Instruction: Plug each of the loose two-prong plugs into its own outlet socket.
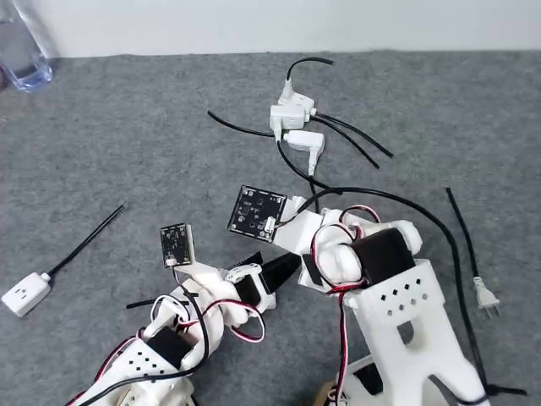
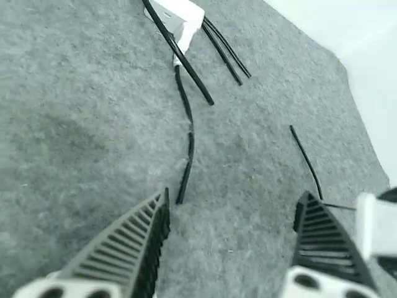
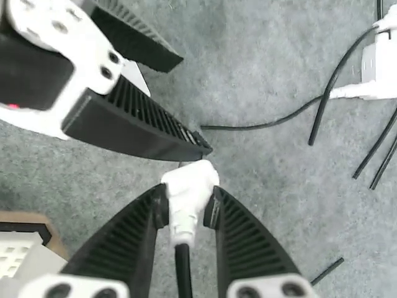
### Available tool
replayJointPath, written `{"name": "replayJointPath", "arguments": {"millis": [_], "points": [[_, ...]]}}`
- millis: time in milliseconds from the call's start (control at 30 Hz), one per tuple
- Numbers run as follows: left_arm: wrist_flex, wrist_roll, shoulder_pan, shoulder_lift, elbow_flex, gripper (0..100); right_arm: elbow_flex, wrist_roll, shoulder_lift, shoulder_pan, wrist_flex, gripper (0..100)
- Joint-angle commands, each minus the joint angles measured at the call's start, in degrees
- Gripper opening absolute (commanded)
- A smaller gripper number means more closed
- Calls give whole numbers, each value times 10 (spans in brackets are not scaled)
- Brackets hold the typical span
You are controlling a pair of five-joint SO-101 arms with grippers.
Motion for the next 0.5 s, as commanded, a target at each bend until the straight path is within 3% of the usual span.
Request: {"name": "replayJointPath", "arguments": {"millis": [0,300,467], "points": [[-6,-5,1,-5,-4,308,-37,-10,-10,-16,0,9],[-7,-6,-3,-5,-5,308,-16,-8,-12,-8,-10,9],[-5,-5,-86,-5,-22,308,-18,34,-7,40,1,9]]}}
